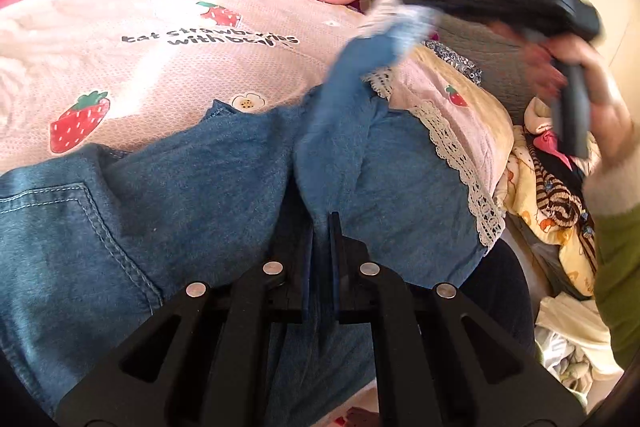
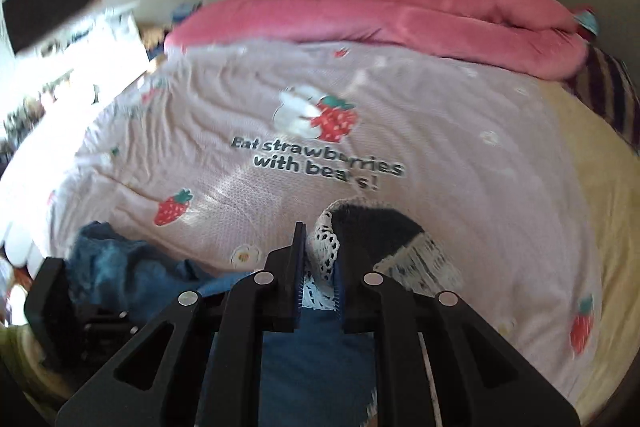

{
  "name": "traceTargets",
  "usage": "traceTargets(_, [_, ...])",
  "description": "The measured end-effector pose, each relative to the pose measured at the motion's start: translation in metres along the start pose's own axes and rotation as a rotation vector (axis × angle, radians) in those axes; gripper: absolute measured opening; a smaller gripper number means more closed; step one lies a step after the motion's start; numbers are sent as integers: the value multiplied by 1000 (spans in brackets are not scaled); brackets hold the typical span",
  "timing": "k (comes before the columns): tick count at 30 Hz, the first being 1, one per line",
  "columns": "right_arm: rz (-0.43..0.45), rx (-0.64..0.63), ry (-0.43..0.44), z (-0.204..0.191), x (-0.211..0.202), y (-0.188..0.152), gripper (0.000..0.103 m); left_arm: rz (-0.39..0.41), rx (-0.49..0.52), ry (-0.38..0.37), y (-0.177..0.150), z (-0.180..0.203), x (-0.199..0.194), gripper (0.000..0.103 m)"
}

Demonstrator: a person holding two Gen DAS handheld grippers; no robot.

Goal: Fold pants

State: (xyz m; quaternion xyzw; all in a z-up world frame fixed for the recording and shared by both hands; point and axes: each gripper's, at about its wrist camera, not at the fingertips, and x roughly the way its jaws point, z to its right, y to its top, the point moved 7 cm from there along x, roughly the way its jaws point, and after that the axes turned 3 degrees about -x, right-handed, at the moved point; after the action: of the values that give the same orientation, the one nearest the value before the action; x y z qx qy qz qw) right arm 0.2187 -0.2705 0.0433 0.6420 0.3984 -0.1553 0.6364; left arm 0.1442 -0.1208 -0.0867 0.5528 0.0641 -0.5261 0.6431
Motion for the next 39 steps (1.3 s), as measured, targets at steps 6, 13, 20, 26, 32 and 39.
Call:
traceTargets(6, [54,112,19,28,-51,-68,11,10,87,10,-4,15,-4,2])
traceTargets(13, [50,200,83,32,-62,-132,14,5,139,22,-6,28,-8,2])
traceTargets(20, [33,276,146,37,-64,-172,14,-32,209,40,-17,35,-15,2])
traceTargets(26, [-30,244,113,31,-56,-202,5,-66,253,59,-31,41,-15,2])
traceTargets(32, [-45,260,76,40,-60,-224,5,-82,267,64,-39,43,-15,2])
traceTargets(39, [-60,301,57,57,-55,-242,5,-115,308,65,-55,47,-11,2])
